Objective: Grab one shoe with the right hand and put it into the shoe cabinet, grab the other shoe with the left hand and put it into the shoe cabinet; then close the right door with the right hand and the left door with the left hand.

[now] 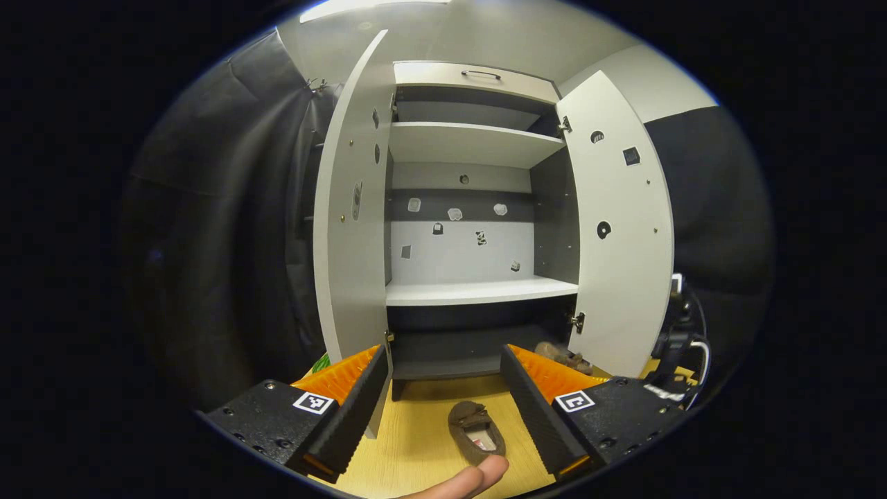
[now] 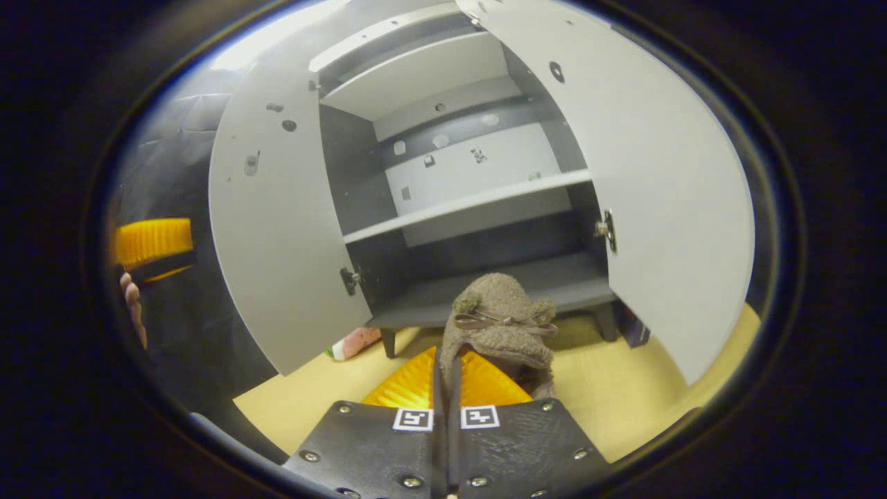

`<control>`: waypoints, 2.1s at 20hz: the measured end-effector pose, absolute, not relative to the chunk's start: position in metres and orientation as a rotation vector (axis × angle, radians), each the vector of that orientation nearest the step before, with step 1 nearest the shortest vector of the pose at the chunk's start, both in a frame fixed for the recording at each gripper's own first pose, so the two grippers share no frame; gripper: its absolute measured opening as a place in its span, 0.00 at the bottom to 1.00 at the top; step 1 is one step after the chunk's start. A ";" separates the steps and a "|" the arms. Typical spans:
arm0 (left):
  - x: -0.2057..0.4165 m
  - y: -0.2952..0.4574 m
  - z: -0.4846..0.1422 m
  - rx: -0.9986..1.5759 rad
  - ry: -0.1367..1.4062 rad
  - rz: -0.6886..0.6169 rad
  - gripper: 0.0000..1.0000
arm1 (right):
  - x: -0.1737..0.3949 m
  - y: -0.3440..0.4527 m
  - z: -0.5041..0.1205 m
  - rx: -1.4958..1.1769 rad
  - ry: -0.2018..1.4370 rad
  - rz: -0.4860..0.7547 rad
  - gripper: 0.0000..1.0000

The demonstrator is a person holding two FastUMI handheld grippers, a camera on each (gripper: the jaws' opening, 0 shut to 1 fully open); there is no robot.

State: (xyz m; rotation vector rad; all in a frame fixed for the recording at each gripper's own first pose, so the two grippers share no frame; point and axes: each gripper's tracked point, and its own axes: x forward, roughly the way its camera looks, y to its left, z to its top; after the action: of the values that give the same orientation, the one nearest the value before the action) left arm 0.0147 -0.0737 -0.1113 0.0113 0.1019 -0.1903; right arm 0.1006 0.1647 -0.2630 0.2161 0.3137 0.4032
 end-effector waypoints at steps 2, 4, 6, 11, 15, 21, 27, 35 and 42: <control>0.020 -0.077 -0.105 0.011 0.084 -0.190 1.00 | 0.113 0.164 -0.225 0.177 0.266 0.392 0.00; 0.025 -0.079 -0.102 0.001 0.072 -0.182 1.00 | 0.134 0.163 -0.188 0.158 0.231 0.380 0.01; 0.030 -0.082 -0.100 -0.014 0.071 -0.179 1.00 | 0.163 0.164 -0.151 0.154 0.193 0.367 0.00; 0.046 -0.079 -0.093 -0.026 0.041 -0.162 1.00 | 0.252 0.172 -0.089 0.097 0.156 0.323 0.00; 0.052 -0.074 -0.101 -0.066 0.045 -0.169 0.99 | 0.332 0.189 -0.080 0.080 0.206 0.325 0.00; 0.054 -0.062 -0.109 -0.082 0.044 -0.160 0.99 | 0.423 0.206 -0.109 -0.007 0.295 0.315 0.01; 0.052 -0.067 -0.119 -0.022 0.066 -0.165 0.99 | 0.462 0.200 -0.147 -0.085 0.376 0.286 0.02; 0.041 -0.066 -0.129 -0.018 0.109 -0.137 0.99 | 0.439 0.192 -0.125 -0.091 0.306 0.247 0.96; 0.025 -0.074 -0.140 -0.015 0.133 -0.161 0.99 | 0.329 0.183 -0.087 0.006 0.237 0.272 0.97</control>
State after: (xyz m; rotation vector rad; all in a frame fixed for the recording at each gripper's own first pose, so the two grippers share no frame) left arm 0.0247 -0.0737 -0.1400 -0.0153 0.1325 -0.1608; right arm 0.3287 0.1828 -0.0871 0.0064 0.2367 0.2717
